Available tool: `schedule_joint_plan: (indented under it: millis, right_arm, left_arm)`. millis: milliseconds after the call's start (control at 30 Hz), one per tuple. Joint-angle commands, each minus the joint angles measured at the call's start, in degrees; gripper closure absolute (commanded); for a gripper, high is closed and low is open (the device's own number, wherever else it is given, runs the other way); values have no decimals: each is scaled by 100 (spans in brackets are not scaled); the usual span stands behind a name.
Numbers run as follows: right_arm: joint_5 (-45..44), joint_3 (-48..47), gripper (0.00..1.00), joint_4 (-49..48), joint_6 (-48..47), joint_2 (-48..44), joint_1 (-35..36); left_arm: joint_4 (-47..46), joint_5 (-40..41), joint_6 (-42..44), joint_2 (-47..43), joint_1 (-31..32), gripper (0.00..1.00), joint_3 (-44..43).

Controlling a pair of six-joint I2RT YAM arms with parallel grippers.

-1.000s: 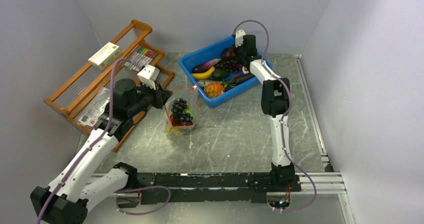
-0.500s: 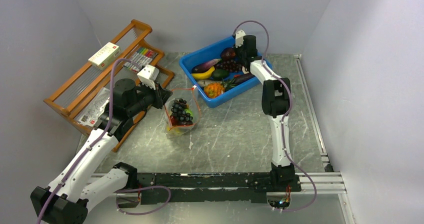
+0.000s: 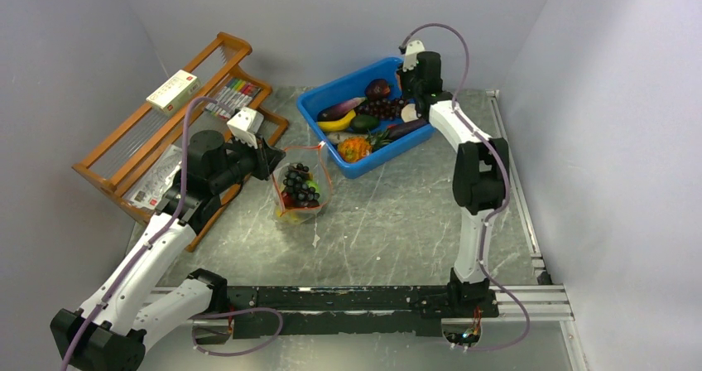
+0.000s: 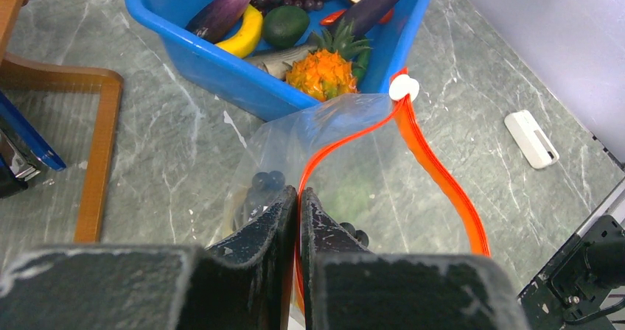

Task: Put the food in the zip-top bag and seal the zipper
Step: Pick up the fake fruit from the bin, then place the fake fruit in the zipper food storage bag.

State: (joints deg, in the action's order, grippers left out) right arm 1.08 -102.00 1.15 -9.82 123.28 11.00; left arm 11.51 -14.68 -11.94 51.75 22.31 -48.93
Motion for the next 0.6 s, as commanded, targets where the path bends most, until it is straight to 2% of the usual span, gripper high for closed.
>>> schedule_joint_plan:
  millis: [0, 333, 567]
  right_arm:
    - [-3, 705, 92, -354, 534, -939, 19]
    - [482, 1900, 92, -217, 1155, -2687, 399]
    - [1045, 3013, 92, -675, 1164, -4093, 657]
  left_arm:
    - [-34, 117, 87, -83, -59, 93, -61]
    - [-38, 91, 68, -160, -59, 93, -61]
    - [-56, 0, 52, -161, -59, 93, -62]
